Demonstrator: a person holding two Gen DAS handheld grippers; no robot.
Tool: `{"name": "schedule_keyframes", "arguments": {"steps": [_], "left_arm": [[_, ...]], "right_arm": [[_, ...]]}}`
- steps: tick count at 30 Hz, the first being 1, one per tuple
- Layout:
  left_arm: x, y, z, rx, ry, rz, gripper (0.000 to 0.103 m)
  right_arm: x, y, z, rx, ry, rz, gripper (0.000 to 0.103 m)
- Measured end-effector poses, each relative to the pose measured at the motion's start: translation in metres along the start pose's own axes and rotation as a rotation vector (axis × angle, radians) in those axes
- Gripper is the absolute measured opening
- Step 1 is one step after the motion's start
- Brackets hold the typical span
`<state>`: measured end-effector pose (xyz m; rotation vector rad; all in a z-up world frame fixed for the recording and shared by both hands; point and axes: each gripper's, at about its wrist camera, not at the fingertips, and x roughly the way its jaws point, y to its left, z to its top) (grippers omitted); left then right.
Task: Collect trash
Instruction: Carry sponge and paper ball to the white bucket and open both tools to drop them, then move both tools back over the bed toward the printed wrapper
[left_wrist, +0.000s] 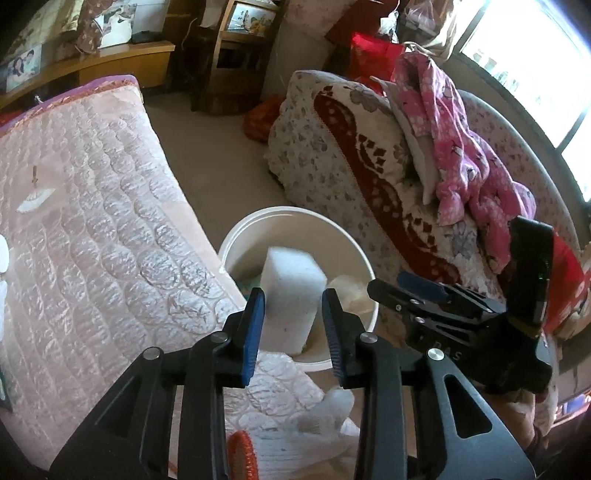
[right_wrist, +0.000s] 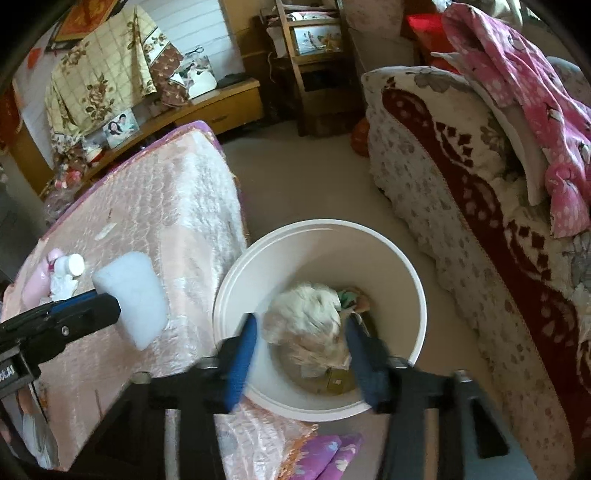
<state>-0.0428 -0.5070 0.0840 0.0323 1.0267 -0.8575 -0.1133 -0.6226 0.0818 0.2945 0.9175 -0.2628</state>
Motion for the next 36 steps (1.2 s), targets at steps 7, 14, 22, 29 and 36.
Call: {"name": "schedule_keyframes", "arguments": {"steps": [7, 14, 22, 29, 36], "left_arm": [[-0.011, 0.011, -0.002, -0.016, -0.013, 0.012, 0.030], [-0.033, 0.025, -0.011, -0.025, -0.037, 0.056, 0.030], [-0.061, 0.047, -0.022, -0.036, -0.077, 0.150, 0.030], [-0.091, 0.069, -0.032, -0.051, -0.112, 0.212, 0.030], [-0.124, 0.096, -0.047, -0.087, -0.143, 0.259, 0.030]], "right_arm": [[0.004, 0.005, -0.005, 0.006, 0.030, 0.015, 0.049], [-0.004, 0.019, -0.006, -0.008, 0.026, 0.025, 0.049], [-0.018, 0.060, -0.004, -0.069, 0.008, 0.065, 0.049], [-0.032, 0.104, -0.004, -0.130, -0.013, 0.104, 0.051], [-0.039, 0.145, -0.007, -0.180, -0.018, 0.147, 0.052]]}}
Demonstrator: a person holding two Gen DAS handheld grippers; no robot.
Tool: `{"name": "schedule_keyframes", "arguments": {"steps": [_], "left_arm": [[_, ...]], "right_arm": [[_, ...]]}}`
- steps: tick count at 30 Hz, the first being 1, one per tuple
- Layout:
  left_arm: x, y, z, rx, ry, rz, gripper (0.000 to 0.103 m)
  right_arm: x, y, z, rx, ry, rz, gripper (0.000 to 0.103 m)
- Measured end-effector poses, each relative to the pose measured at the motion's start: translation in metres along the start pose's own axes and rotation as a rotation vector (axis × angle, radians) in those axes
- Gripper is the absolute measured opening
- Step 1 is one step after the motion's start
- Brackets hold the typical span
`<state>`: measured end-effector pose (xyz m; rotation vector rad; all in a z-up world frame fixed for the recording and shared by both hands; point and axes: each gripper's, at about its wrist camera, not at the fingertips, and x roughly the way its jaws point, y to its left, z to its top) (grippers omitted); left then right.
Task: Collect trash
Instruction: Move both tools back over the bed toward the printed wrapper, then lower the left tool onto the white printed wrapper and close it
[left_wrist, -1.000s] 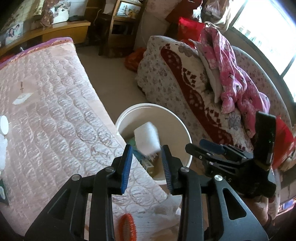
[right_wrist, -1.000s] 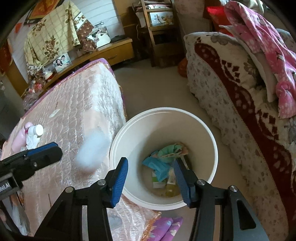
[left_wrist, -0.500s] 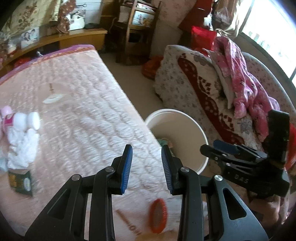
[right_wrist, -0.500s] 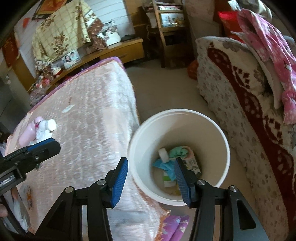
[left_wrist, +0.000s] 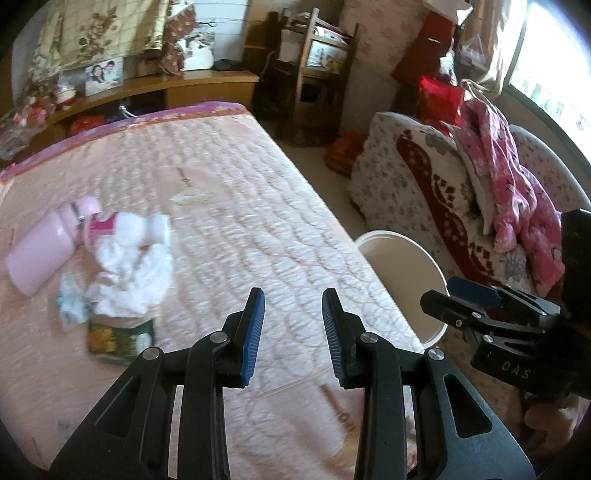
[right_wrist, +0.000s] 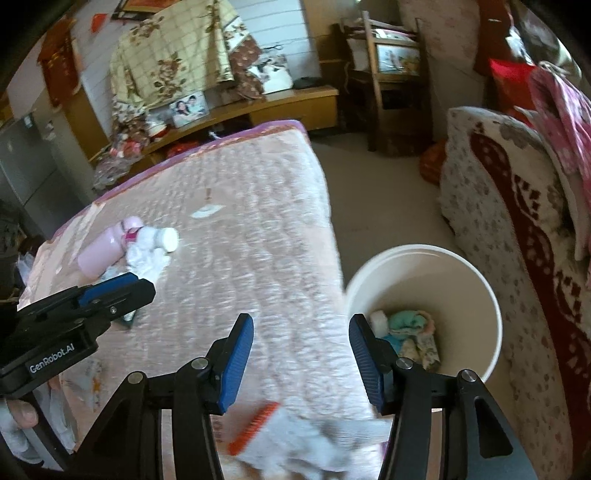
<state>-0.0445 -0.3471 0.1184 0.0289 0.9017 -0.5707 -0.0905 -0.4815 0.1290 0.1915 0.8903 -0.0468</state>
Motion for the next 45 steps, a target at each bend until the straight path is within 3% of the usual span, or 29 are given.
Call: {"name": "schedule_keyframes", "arguments": {"steps": [9, 13, 24, 34, 42, 45], "left_arm": [[-0.042, 0.045, -0.015, -0.012, 0.004, 0.025, 0.031], [-0.063, 0.075, -0.026, -0.040, 0.018, 0.029, 0.042], [-0.104, 0.147, -0.080, -0.125, 0.083, 0.069, 0.042], [-0.110, 0.178, -0.133, -0.178, 0.167, 0.089, 0.042], [-0.094, 0.184, -0.181, -0.150, 0.324, 0.187, 0.042], [-0.082, 0.192, -0.178, -0.172, 0.317, 0.210, 0.042]], "right_arm": [[0.001, 0.050, -0.003, -0.062, 0.016, 0.059, 0.056], [0.000, 0.076, -0.011, -0.108, 0.028, 0.088, 0.058], [0.024, 0.134, -0.044, -0.181, 0.129, 0.192, 0.058], [0.040, 0.165, -0.053, -0.217, 0.173, 0.229, 0.058], [0.049, 0.166, -0.055, -0.218, 0.201, 0.220, 0.059], [0.053, 0.170, -0.054, -0.225, 0.206, 0.222, 0.059]]}}
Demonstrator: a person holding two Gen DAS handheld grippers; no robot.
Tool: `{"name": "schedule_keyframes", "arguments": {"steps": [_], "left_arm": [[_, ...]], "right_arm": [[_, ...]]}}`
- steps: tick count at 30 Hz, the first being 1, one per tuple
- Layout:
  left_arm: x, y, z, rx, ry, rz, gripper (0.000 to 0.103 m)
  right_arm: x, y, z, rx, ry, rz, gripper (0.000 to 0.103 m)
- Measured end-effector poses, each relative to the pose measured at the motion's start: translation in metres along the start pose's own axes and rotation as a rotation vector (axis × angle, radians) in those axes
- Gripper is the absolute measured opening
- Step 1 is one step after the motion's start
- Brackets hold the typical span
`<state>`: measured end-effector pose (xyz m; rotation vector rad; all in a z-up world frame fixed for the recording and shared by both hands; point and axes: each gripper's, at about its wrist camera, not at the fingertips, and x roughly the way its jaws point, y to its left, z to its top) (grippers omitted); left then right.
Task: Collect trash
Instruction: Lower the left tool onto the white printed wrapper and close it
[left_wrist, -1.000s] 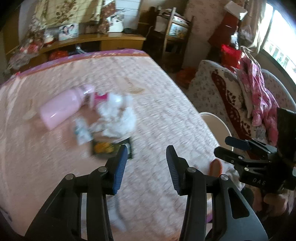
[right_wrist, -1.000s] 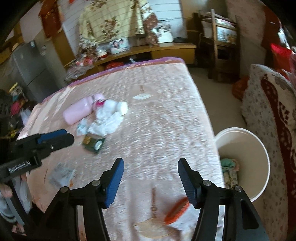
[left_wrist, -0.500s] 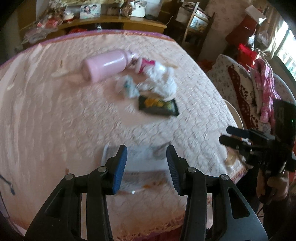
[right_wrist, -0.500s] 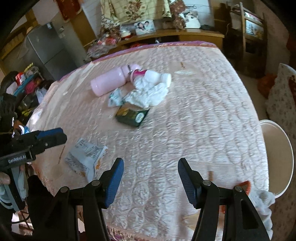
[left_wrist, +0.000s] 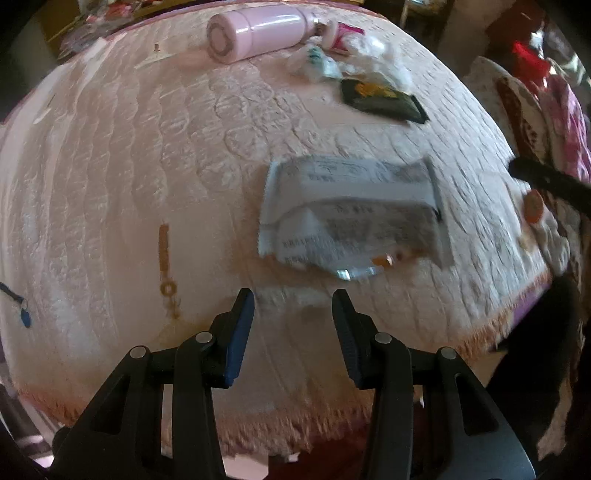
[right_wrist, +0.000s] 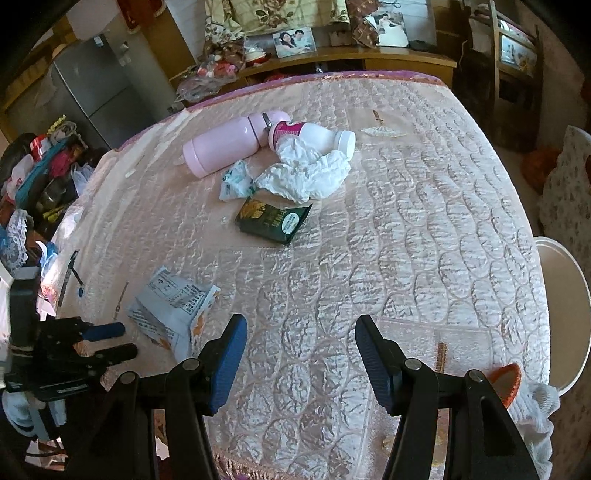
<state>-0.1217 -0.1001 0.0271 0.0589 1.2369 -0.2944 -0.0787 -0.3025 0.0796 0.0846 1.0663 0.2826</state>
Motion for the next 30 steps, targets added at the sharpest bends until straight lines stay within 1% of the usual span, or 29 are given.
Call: {"name": "schedule_keyframes", "arguments": {"steps": [4, 8, 12, 15, 18, 23, 26, 30], "left_arm": [[0.005, 0.008, 0.026, -0.053, -0.060, -0.006, 0.042], [0.011, 0.017, 0.056, -0.106, -0.117, -0.043, 0.042], [0.007, 0.033, 0.068, -0.200, -0.155, -0.100, 0.042], [0.000, 0.043, 0.067, -0.232, -0.167, -0.138, 0.042], [-0.011, 0.050, 0.059, -0.233, -0.182, -0.142, 0.042], [-0.017, 0.062, 0.046, -0.248, -0.183, -0.163, 0.042], [-0.023, 0.073, 0.042, -0.270, -0.197, -0.175, 0.042], [-0.029, 0.084, 0.040, -0.287, -0.217, -0.181, 0.042]], "right_arm": [[0.001, 0.004, 0.002, -0.014, 0.004, -0.004, 0.059], [0.005, 0.005, 0.007, -0.013, 0.009, -0.008, 0.059], [0.012, 0.011, 0.015, -0.019, 0.015, -0.003, 0.059], [0.020, 0.020, 0.024, -0.040, 0.019, -0.003, 0.059], [0.034, 0.030, 0.035, -0.058, 0.026, -0.012, 0.059], [0.060, 0.044, 0.048, -0.074, 0.040, -0.088, 0.059], [0.077, 0.052, 0.048, -0.074, 0.074, -0.115, 0.059], [0.090, 0.073, 0.038, -0.111, 0.125, -0.086, 0.059]]}}
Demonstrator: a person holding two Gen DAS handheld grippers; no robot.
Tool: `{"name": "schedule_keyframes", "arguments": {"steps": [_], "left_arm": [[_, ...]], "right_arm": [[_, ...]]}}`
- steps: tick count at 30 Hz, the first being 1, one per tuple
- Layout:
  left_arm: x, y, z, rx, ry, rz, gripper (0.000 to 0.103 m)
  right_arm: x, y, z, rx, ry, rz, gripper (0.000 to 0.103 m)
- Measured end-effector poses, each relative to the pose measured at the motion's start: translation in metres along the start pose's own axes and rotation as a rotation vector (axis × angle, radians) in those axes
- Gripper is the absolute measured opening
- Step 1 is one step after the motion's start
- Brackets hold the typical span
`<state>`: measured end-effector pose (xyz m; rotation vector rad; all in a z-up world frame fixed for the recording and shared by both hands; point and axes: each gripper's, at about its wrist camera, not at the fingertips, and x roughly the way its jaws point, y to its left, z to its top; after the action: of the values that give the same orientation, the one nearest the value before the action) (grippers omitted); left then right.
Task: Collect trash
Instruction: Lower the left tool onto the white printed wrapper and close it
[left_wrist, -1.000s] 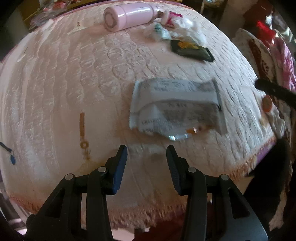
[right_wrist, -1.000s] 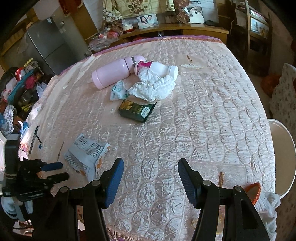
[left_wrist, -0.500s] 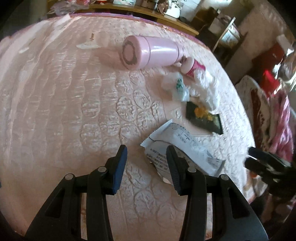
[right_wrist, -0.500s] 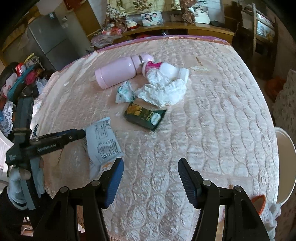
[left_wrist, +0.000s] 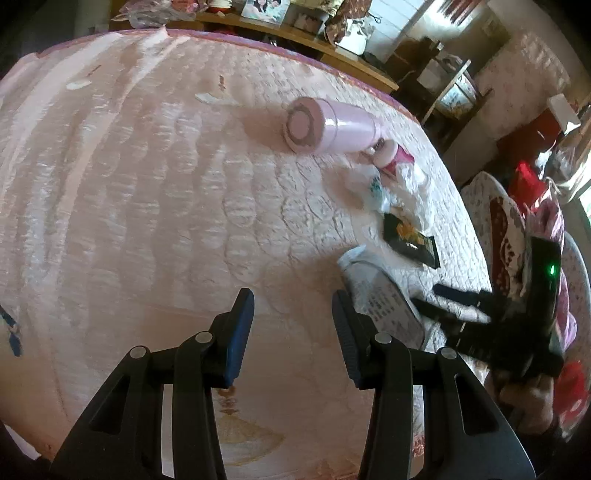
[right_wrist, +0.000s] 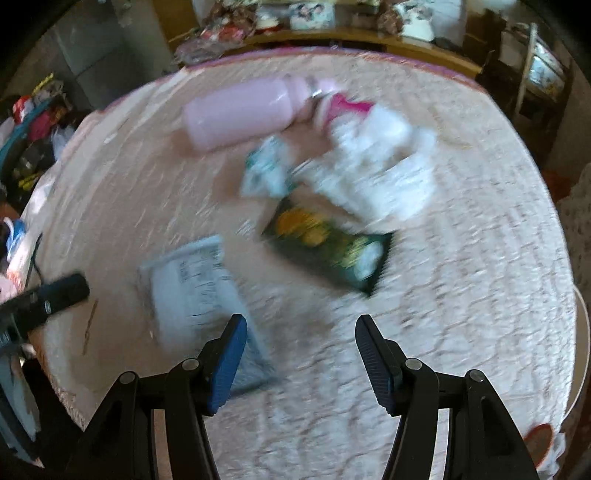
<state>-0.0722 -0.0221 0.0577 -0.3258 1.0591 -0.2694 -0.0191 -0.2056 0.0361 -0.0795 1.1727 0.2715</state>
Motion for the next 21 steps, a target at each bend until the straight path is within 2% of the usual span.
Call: {"name": "schedule_keyframes", "arguments": {"steps": [5, 7, 10, 13, 15, 17, 21], "left_arm": [[-0.005, 0.003, 0.002, -0.012, -0.003, -0.009, 0.042], [-0.008, 0.002, 0.002, -0.009, -0.007, -0.017, 0.042], [-0.008, -0.004, 0.001, -0.009, -0.008, -0.044, 0.052], [-0.003, -0.013, 0.002, -0.005, 0.006, -0.075, 0.053], [0.002, -0.021, 0.002, 0.004, 0.018, -0.086, 0.054], [0.008, -0.032, -0.001, 0.022, 0.031, -0.094, 0.054], [0.024, -0.051, -0.007, 0.062, 0.055, -0.062, 0.055]], "right_arm": [[-0.003, 0.033, -0.008, -0.083, 0.009, 0.065, 0.059], [-0.009, 0.035, -0.010, -0.100, -0.007, 0.058, 0.059], [-0.019, 0.018, -0.012, -0.074, -0.029, 0.045, 0.059], [-0.026, -0.007, -0.012, -0.011, -0.046, 0.042, 0.060], [-0.029, -0.018, -0.012, 0.024, -0.053, 0.041, 0.065], [-0.033, -0.027, -0.013, 0.047, -0.062, 0.049, 0.066], [-0.038, -0.044, -0.011, 0.070, -0.091, 0.047, 0.066]]}}
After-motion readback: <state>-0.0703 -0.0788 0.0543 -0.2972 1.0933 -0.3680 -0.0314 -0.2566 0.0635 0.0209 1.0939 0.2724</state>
